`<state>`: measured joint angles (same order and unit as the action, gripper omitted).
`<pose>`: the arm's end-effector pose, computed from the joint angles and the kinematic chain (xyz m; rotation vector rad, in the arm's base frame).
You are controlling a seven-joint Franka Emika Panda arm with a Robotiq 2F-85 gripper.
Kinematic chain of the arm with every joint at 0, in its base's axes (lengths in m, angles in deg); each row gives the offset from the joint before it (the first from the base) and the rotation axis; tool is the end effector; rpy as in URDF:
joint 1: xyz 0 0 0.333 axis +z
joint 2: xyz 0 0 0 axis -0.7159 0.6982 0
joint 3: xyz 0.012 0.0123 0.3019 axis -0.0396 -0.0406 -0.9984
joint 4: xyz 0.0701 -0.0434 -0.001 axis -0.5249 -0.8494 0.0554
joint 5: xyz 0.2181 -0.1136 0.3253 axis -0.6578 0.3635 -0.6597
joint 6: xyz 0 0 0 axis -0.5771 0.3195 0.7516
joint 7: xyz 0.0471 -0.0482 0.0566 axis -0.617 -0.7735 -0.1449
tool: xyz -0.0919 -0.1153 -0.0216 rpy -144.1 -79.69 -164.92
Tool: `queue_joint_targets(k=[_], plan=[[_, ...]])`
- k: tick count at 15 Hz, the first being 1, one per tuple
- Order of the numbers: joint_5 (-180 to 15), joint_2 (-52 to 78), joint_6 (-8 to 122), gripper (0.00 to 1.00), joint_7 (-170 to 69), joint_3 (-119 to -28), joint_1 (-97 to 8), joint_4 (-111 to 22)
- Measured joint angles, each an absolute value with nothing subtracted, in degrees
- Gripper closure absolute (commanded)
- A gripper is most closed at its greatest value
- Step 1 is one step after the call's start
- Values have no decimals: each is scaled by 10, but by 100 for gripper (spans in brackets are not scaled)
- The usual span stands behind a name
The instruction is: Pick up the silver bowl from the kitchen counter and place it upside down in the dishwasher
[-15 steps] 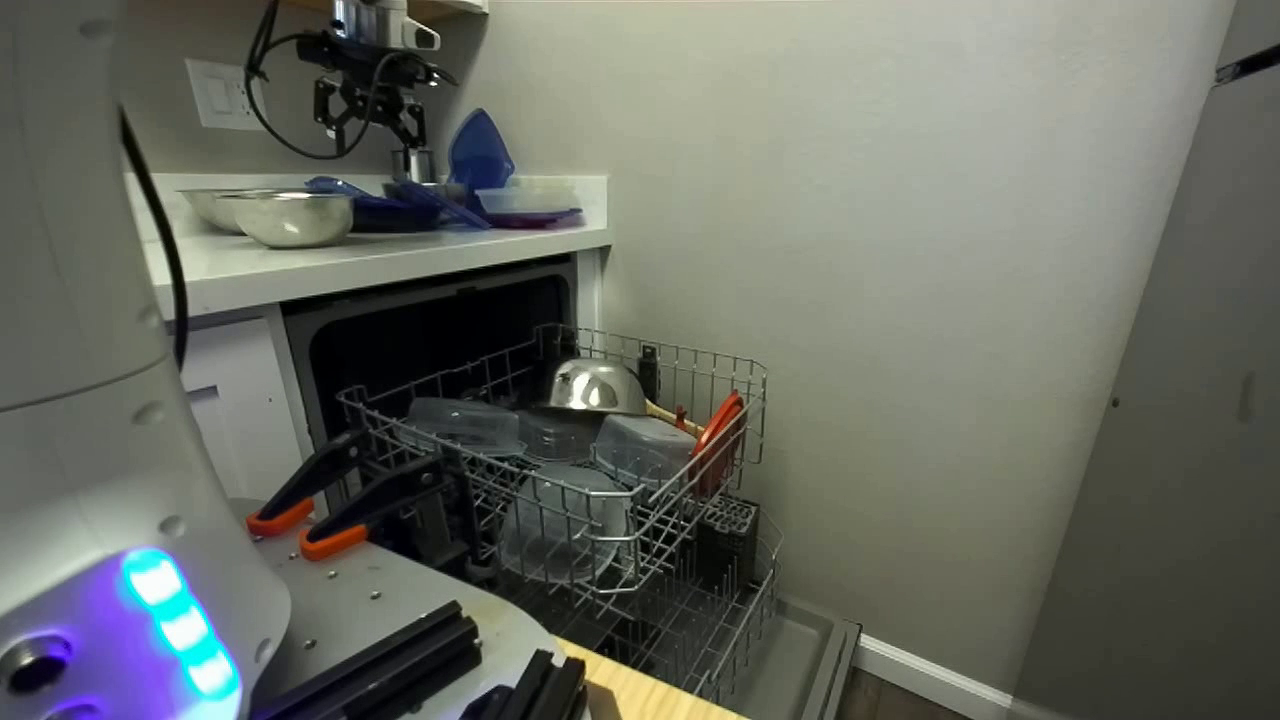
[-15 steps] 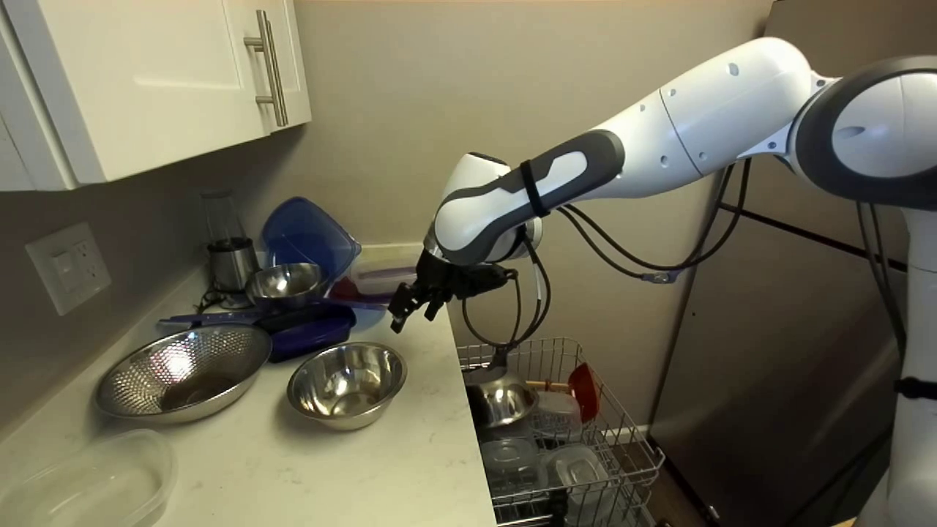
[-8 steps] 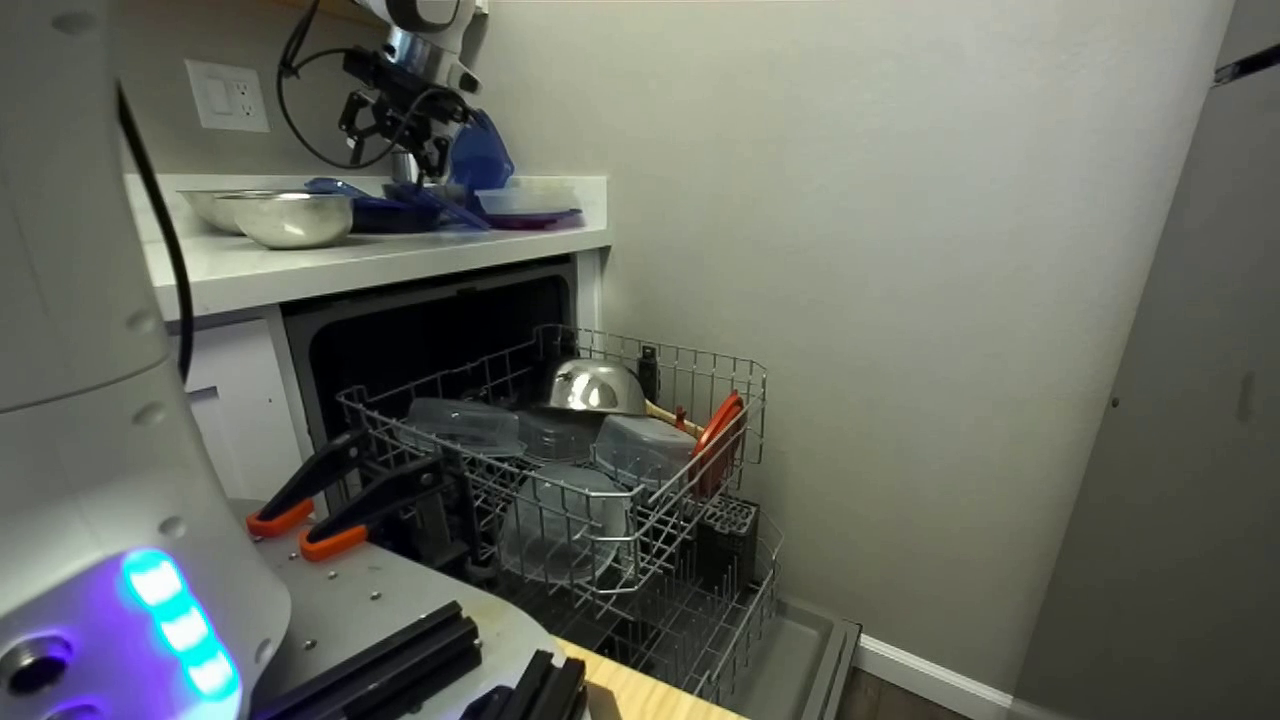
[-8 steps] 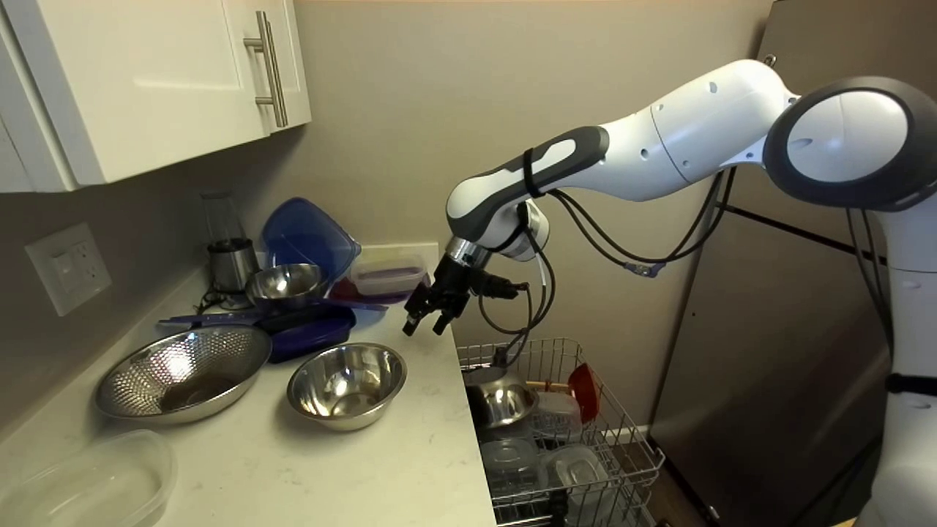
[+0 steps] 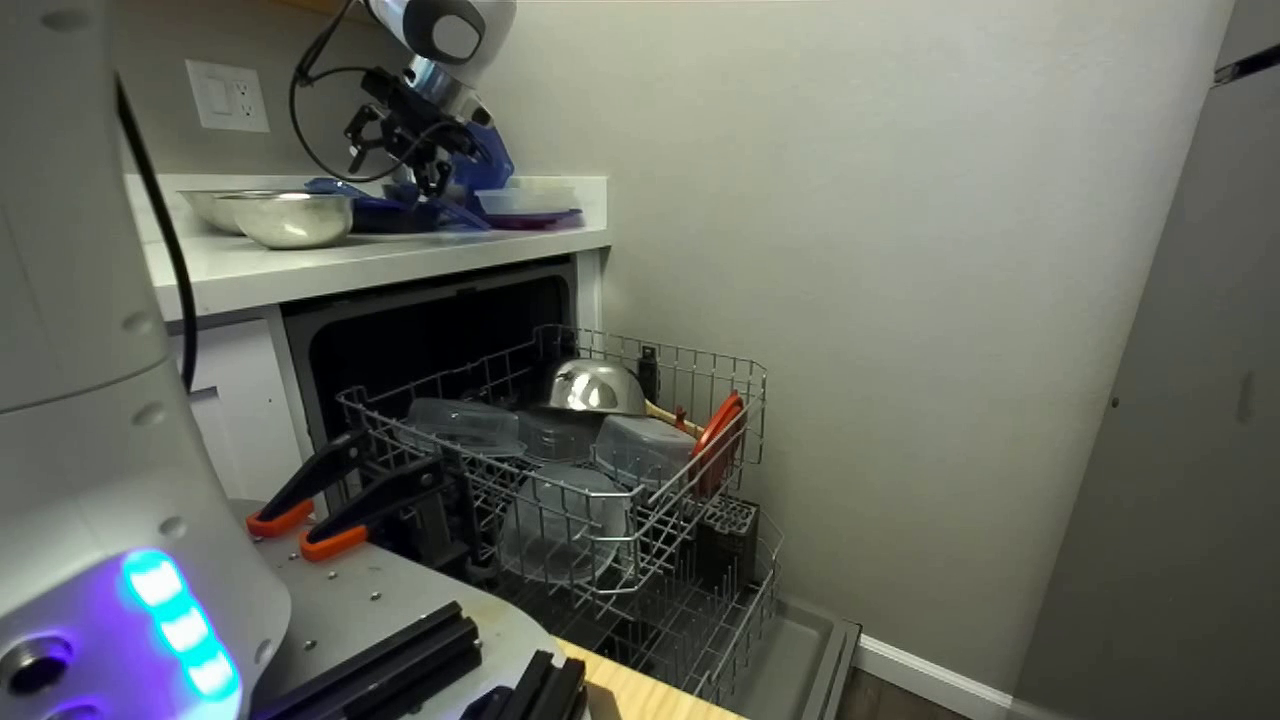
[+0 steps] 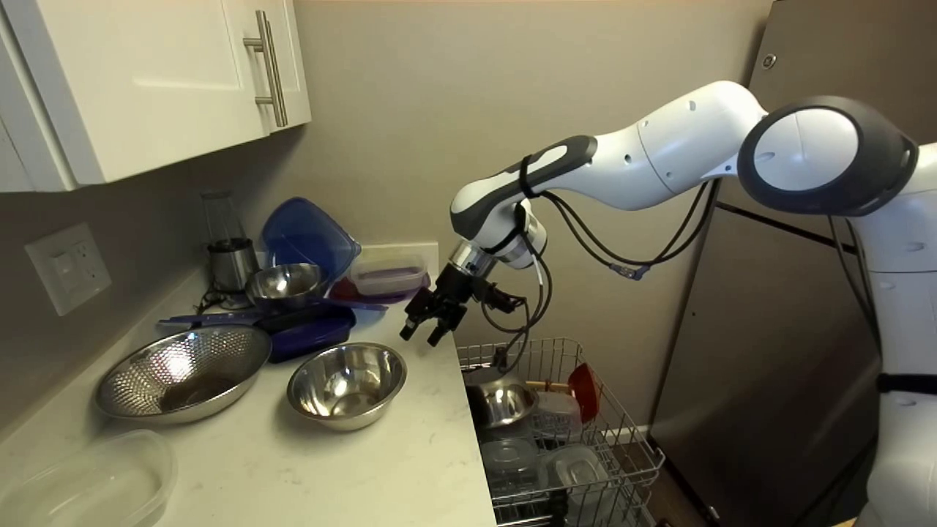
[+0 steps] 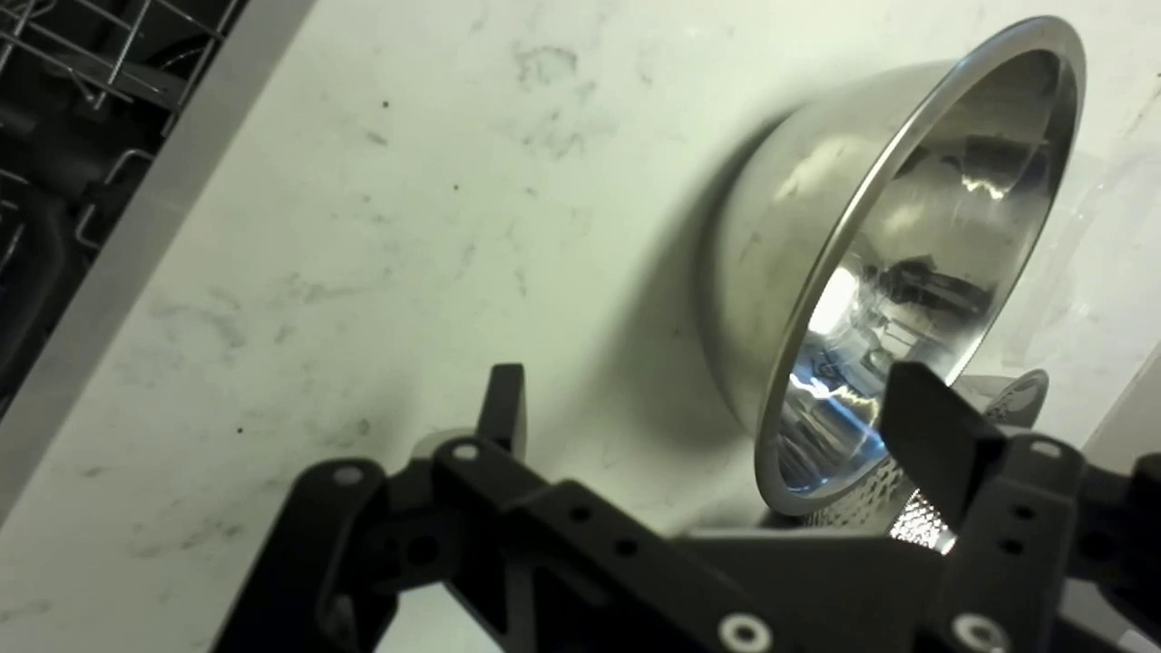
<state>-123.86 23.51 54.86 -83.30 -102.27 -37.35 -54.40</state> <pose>0.5596 0.3842 0.2752 -2.3476 -0.6886 -0.0364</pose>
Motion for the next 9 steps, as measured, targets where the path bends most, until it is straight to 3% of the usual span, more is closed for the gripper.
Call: queue_joint_targets(k=[9], plan=[[-1269,245,546,0,-856,-1023,-374,-543]])
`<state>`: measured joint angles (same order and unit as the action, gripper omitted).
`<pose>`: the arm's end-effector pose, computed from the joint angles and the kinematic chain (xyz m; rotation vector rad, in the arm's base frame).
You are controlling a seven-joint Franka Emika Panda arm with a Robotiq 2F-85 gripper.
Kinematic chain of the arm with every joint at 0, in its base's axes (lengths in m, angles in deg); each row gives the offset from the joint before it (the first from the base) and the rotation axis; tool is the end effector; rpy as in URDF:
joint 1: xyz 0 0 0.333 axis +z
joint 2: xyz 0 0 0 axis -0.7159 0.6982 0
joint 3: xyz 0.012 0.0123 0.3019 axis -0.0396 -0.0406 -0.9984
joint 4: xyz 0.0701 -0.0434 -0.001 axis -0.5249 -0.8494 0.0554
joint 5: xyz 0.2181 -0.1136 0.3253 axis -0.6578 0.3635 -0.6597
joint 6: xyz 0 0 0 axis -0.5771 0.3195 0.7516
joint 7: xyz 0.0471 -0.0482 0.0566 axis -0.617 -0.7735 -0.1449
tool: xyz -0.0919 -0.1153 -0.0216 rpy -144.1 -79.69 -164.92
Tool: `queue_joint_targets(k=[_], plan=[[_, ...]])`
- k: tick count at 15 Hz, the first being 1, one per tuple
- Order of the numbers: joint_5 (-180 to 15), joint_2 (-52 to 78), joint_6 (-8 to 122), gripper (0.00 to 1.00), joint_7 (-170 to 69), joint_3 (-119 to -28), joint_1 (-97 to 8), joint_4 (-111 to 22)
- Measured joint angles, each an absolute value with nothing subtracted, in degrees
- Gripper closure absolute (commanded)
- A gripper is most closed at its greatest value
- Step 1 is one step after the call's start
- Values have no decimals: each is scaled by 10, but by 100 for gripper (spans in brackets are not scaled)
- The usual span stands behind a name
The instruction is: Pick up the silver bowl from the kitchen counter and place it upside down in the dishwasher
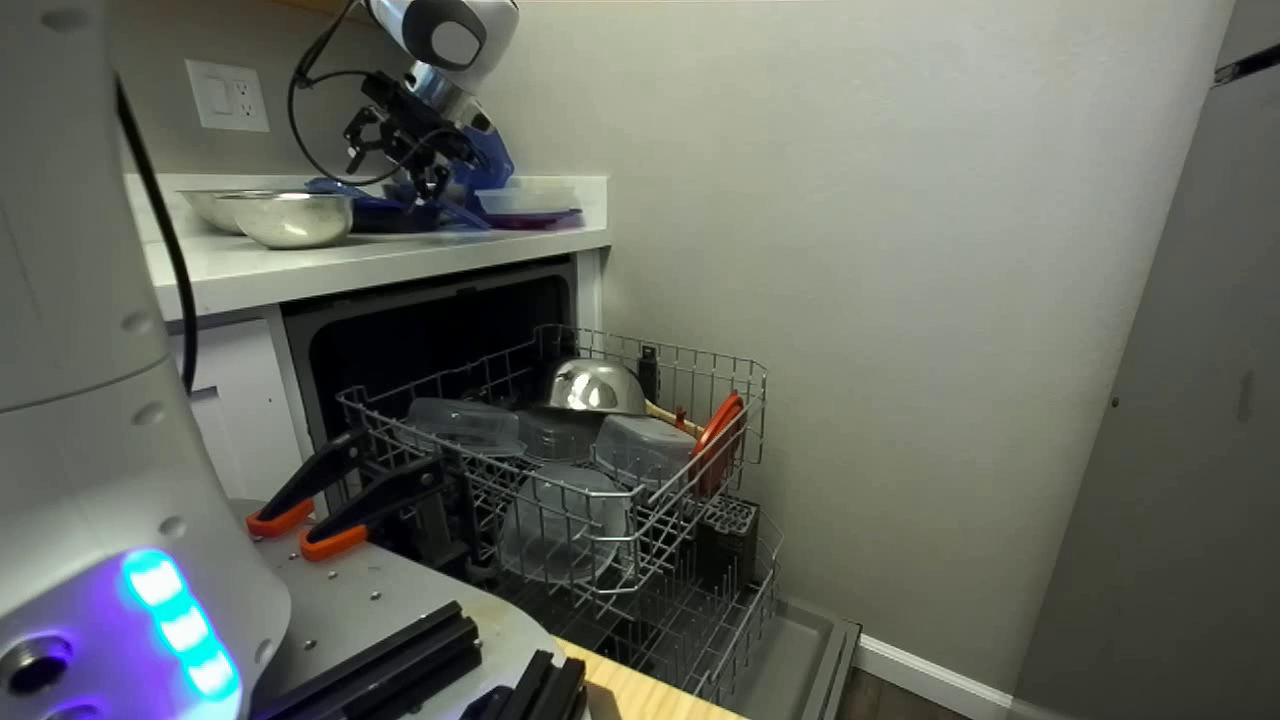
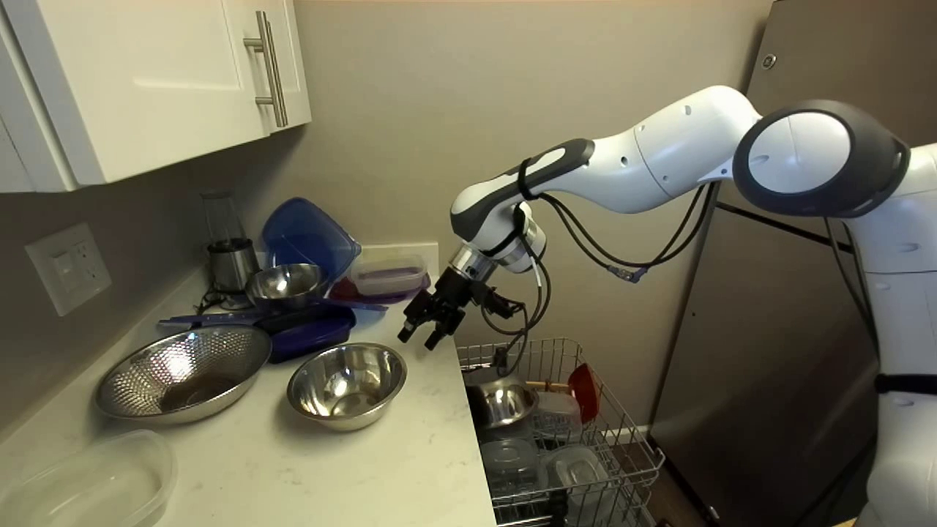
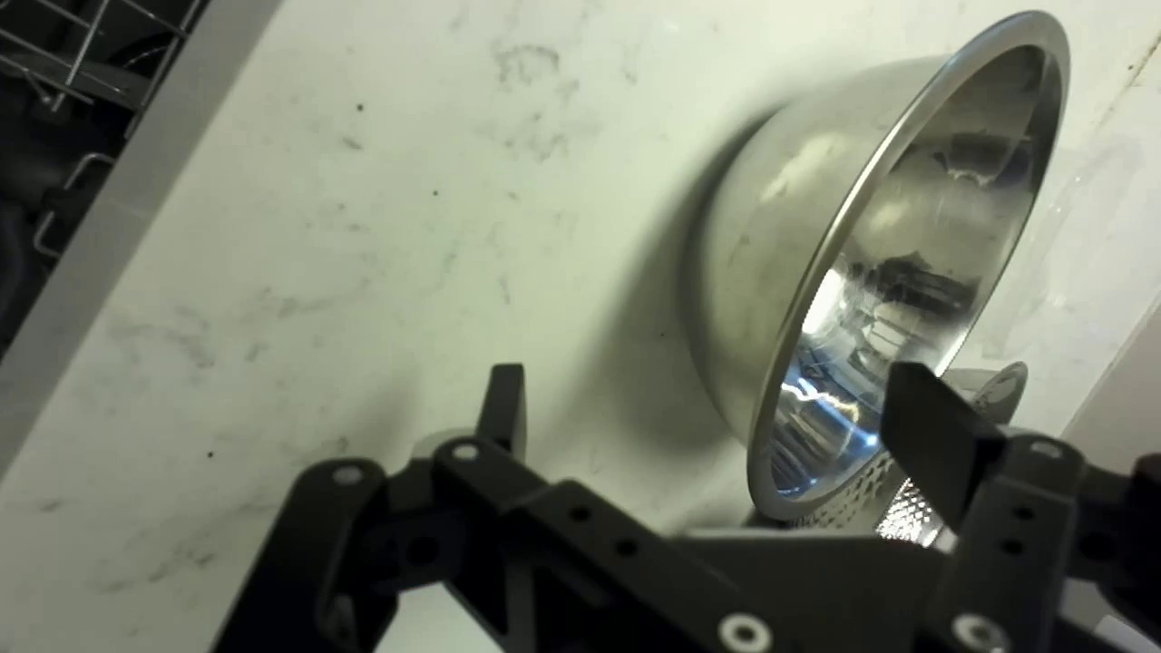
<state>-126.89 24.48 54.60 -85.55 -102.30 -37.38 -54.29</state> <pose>0.5584 0.3865 0.2674 -2.3082 -0.6730 -0.0250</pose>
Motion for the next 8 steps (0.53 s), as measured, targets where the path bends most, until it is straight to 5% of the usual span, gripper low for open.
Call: queue_joint_targets(k=[8], plan=[[-1397,319,481,0,-987,-1023,-384,-509]])
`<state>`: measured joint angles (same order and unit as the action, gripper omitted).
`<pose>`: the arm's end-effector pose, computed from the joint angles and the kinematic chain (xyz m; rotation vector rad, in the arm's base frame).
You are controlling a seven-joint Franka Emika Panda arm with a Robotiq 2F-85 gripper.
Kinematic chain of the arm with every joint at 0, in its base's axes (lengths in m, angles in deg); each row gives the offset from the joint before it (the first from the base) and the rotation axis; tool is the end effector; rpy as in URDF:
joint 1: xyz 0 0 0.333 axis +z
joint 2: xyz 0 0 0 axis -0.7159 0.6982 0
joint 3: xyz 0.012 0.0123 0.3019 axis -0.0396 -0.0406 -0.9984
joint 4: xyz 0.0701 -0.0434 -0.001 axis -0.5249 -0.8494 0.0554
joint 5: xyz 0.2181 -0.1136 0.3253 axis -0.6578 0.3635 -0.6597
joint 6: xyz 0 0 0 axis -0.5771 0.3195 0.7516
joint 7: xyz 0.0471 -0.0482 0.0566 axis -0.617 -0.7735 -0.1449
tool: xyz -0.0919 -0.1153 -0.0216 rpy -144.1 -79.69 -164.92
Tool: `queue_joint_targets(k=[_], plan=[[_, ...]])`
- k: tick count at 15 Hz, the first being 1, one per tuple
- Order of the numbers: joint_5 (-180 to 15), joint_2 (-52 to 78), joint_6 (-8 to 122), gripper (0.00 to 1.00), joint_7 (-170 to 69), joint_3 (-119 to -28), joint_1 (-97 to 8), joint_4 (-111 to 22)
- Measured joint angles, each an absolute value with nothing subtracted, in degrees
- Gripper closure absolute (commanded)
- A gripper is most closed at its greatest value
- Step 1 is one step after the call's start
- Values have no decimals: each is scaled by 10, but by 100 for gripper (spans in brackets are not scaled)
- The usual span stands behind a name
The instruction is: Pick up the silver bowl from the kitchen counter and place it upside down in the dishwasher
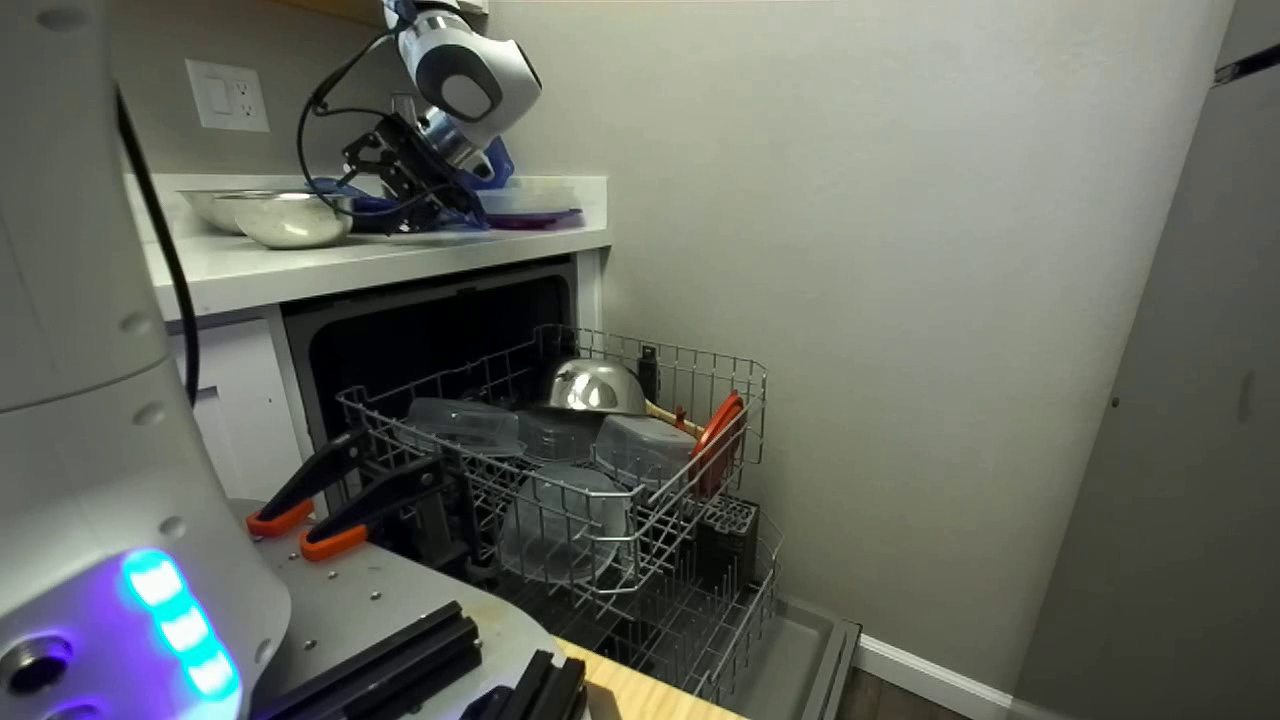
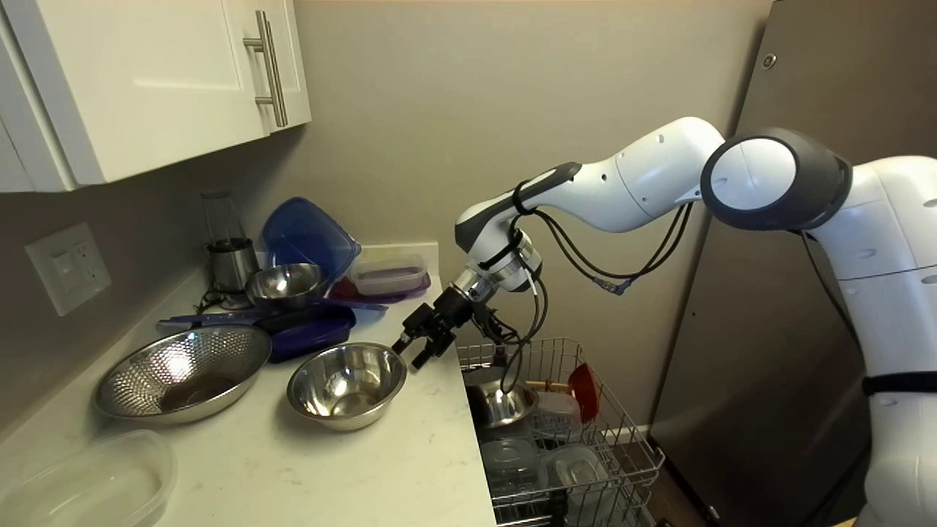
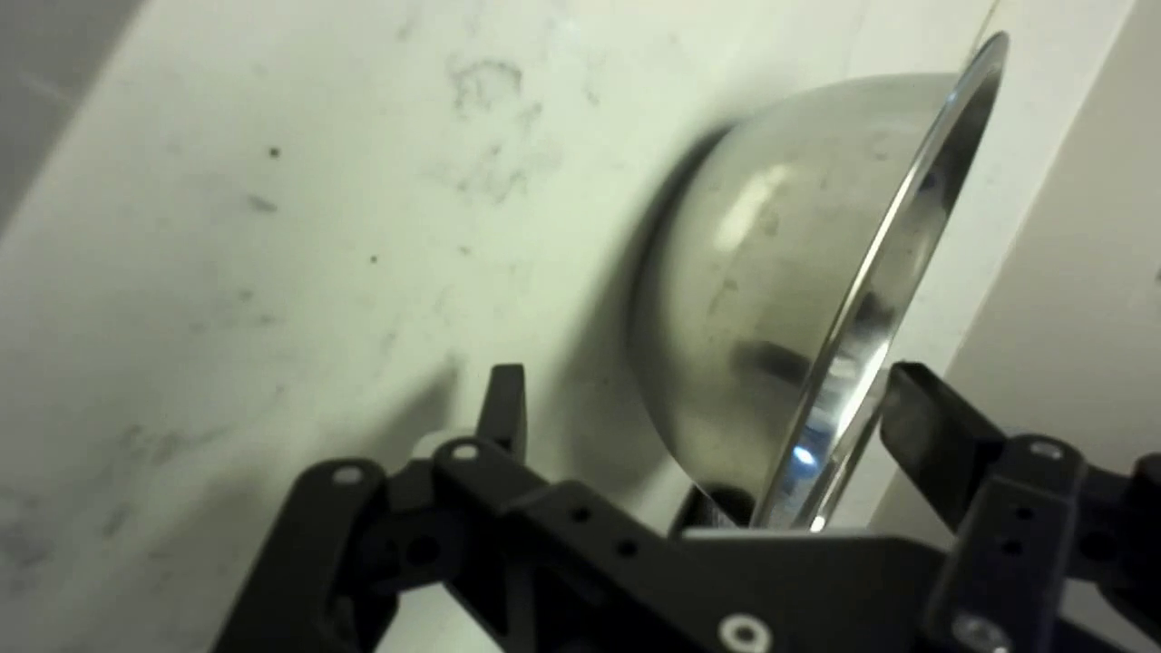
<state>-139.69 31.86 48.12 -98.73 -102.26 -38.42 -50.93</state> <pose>0.5576 0.3941 0.2231 -2.0674 -0.6549 0.0468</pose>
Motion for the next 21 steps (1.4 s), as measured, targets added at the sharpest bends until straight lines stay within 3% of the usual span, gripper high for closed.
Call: queue_joint_targets(k=[14,21], plan=[[-1440,453,267,0,-1028,-993,-337,-312],[-1412,480,317,0,-976,-950,-286,-247]])
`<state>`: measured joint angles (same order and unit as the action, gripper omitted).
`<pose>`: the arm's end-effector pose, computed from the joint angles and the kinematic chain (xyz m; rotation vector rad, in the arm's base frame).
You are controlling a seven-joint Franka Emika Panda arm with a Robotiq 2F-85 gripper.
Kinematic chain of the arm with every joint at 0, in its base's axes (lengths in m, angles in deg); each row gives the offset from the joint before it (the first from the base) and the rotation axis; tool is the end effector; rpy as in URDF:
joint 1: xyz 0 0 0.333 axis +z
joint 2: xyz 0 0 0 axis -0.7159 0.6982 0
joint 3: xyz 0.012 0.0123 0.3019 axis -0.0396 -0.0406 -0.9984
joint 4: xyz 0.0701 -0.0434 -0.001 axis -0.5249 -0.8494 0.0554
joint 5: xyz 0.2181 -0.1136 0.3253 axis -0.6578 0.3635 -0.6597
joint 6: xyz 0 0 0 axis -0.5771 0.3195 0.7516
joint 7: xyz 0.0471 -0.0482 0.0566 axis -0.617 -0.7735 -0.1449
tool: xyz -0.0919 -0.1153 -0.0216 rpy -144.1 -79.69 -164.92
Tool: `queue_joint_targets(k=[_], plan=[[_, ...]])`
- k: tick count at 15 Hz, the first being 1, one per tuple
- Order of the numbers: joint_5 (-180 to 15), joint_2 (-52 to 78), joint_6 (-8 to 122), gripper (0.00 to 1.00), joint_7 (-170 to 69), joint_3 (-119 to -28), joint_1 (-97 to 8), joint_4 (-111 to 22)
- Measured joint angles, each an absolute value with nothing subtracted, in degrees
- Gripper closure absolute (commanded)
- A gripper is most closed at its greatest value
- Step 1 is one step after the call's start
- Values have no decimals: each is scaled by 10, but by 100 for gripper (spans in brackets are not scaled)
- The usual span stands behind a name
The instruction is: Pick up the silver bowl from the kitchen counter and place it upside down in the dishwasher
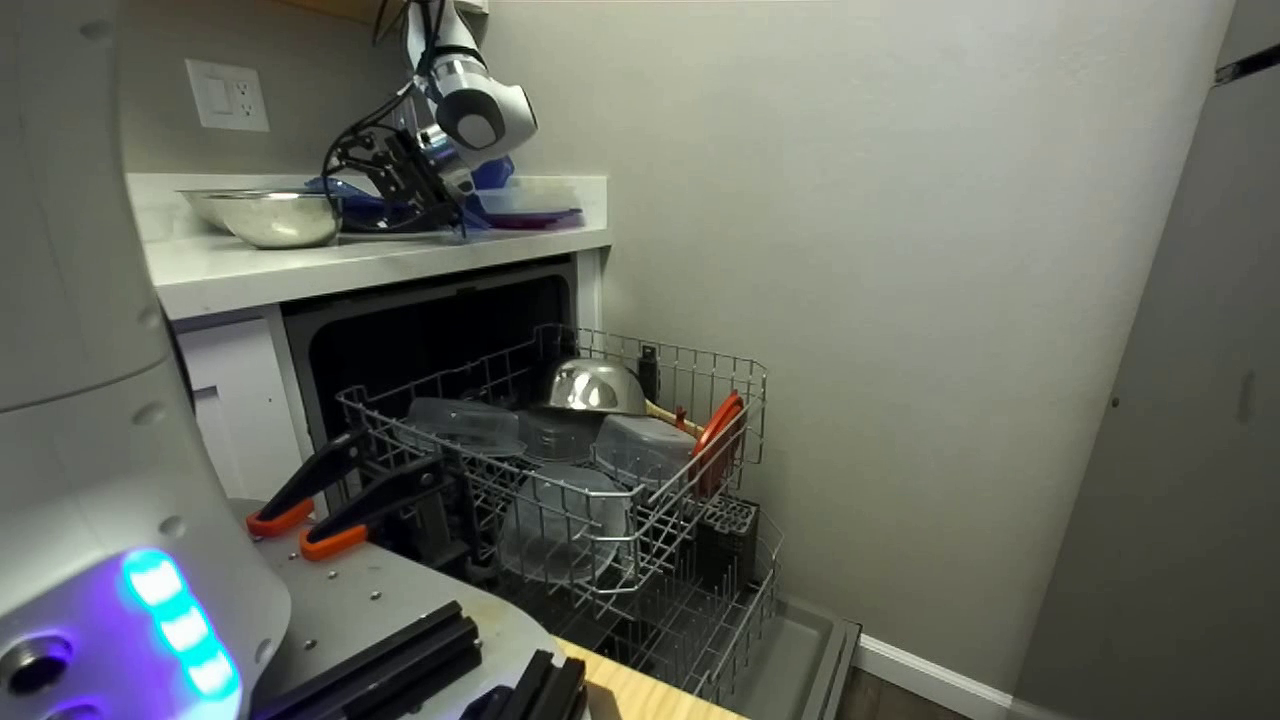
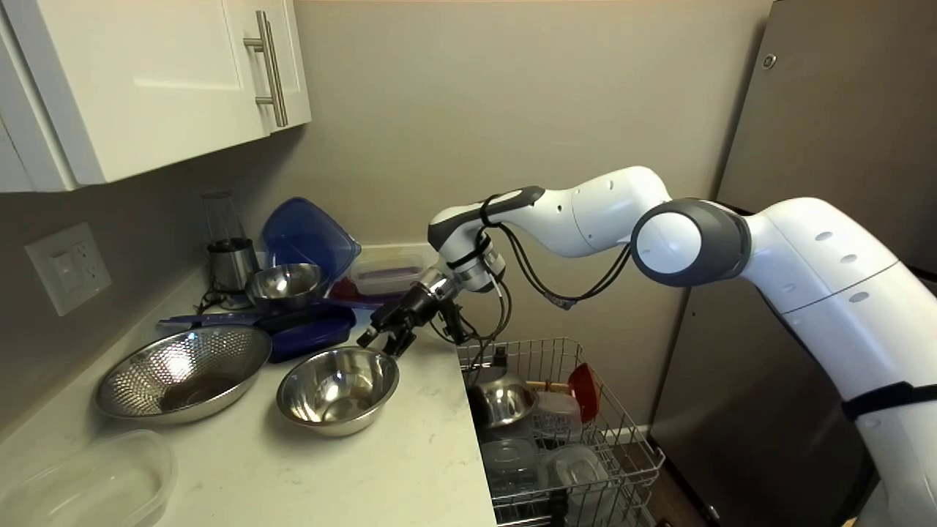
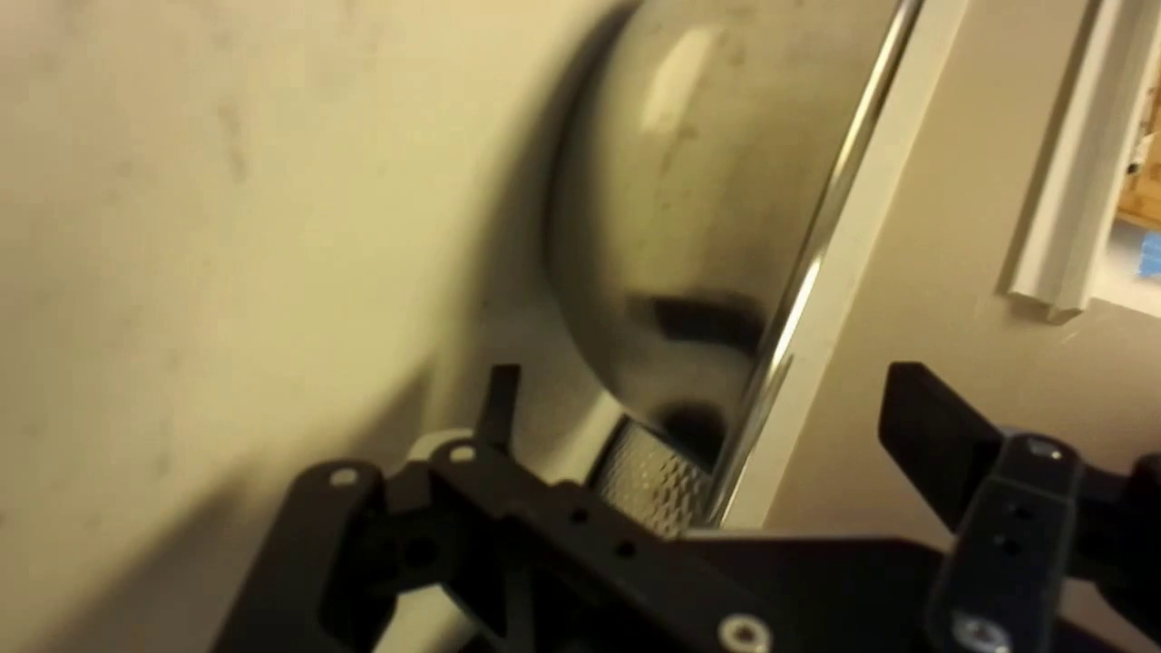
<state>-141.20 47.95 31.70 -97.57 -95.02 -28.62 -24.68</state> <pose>0.5956 0.4597 0.2212 -1.8641 -0.7656 0.1532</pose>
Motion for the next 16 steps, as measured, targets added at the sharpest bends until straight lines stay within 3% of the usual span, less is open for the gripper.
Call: queue_joint_targets(k=[6,16], plan=[[-1368,445,401,0,-922,-912,-253,-246],[-1253,402,352,0,-901,-875,-224,-247]])
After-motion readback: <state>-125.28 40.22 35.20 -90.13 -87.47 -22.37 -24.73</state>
